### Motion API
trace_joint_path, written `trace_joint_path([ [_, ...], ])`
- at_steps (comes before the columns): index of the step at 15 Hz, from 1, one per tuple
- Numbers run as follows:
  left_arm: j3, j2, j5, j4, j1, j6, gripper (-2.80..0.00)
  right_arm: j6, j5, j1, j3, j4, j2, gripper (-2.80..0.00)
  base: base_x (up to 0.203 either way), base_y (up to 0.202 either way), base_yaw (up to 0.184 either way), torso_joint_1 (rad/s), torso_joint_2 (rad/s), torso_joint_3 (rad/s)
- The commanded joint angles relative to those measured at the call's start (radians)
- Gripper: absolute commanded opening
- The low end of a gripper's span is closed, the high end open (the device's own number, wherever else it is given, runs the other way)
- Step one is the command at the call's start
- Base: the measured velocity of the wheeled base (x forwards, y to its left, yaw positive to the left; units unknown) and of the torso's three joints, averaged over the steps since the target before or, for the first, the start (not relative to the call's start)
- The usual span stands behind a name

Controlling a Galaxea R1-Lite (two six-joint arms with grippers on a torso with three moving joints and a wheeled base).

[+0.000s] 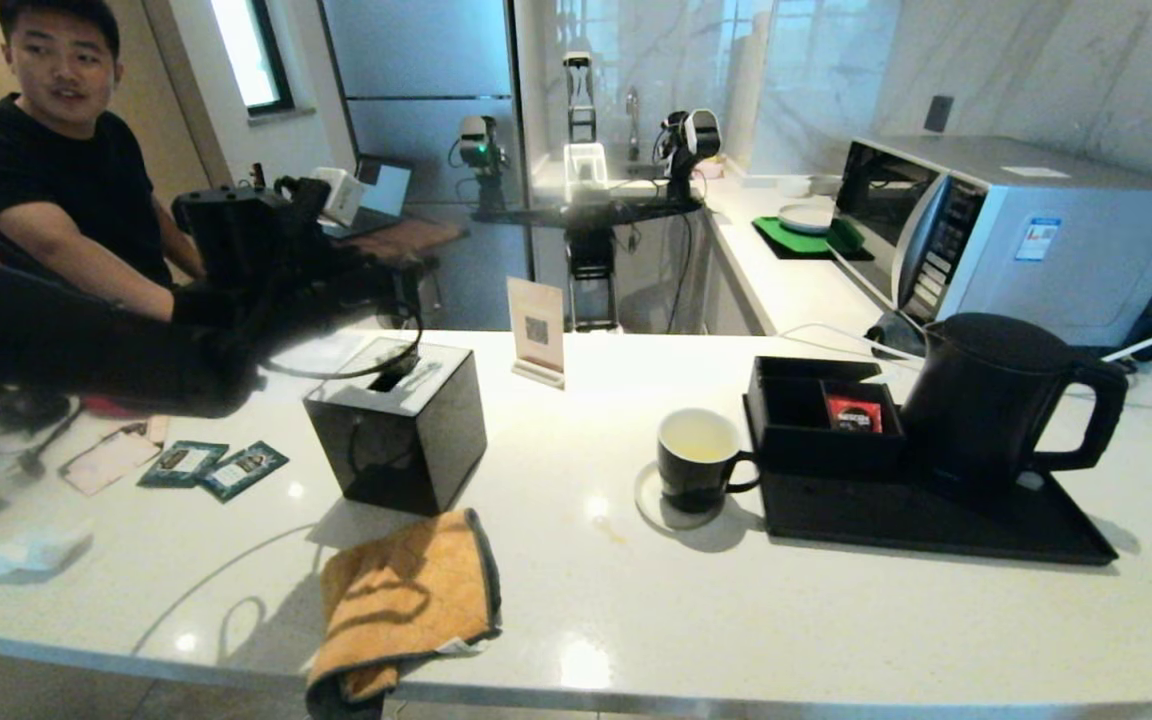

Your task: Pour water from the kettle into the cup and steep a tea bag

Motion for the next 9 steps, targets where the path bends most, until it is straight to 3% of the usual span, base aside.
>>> trace_joint_path([
  [1,-0.001,-0.004,-0.030,-0.004,0.001,-0.003,-2.80,-0.001,0.000,0.000,0.000,-0.001,0.000,-2.80,0.000,0.000,0.000,0.000,0.00,0.000],
  [9,-0.013,-0.010,-0.072,0.005,0.015,-0.006,-2.80,-0.001,0.000,0.000,0.000,-0.001,0.000,-2.80,0.000,0.000,0.000,0.000,0.00,0.000],
])
